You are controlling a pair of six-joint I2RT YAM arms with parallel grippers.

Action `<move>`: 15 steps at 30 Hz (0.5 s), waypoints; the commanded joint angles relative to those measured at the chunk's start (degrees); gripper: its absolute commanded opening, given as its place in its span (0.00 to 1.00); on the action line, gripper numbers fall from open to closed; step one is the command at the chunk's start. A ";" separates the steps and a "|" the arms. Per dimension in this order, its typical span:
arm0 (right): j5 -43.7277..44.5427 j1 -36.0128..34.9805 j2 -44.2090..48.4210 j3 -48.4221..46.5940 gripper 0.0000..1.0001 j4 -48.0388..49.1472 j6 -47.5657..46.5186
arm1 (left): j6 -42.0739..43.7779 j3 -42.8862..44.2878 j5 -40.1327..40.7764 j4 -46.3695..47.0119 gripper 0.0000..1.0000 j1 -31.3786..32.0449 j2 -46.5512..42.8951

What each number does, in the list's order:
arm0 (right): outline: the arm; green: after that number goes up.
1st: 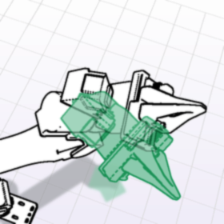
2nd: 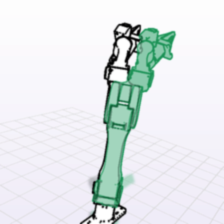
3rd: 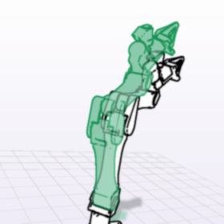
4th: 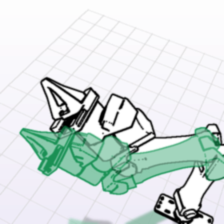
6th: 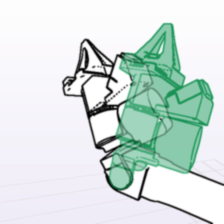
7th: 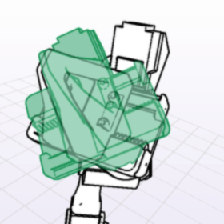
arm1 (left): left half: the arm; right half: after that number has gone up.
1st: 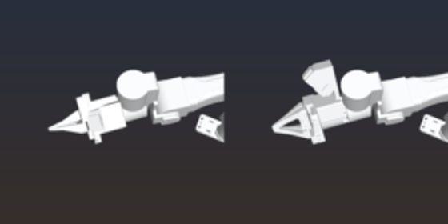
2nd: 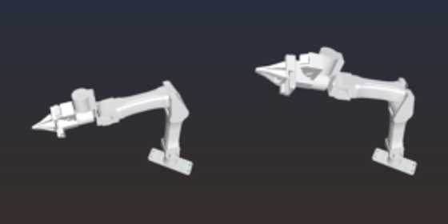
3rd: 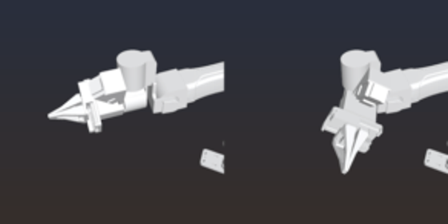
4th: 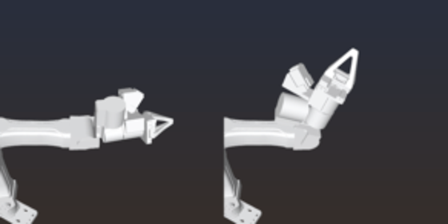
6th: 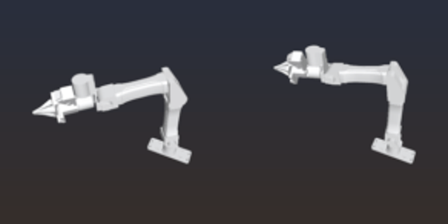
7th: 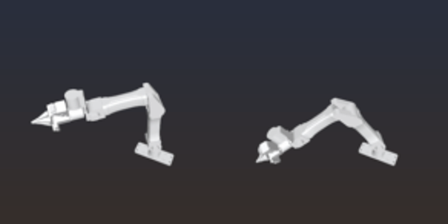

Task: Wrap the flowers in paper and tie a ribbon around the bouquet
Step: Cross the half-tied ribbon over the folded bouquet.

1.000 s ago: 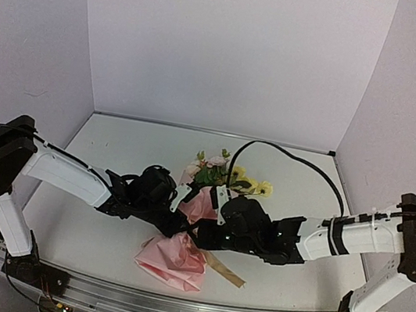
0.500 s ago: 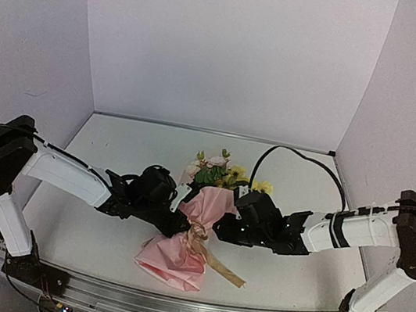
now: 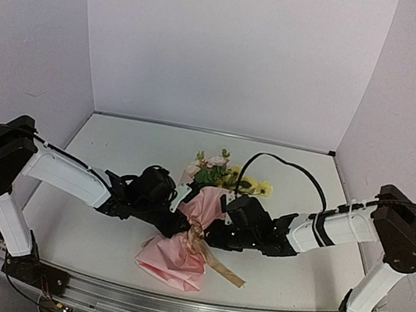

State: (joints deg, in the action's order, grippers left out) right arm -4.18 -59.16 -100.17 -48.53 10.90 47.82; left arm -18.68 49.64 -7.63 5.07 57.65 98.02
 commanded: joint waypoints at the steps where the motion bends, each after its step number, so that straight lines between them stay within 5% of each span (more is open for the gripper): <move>1: -1.46 -0.14 2.28 -1.32 0.23 2.72 -1.46 | 1.13 -0.68 -0.57 1.43 0.00 -0.08 -1.60; 15: -4.97 -0.40 0.82 -3.24 0.31 4.92 -3.42 | 1.67 -0.49 -1.27 1.31 0.00 -0.08 -1.42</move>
State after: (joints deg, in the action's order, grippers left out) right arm -7.33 -59.18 -99.94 -48.73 13.52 45.96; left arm -17.92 49.40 -8.20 5.56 57.65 98.00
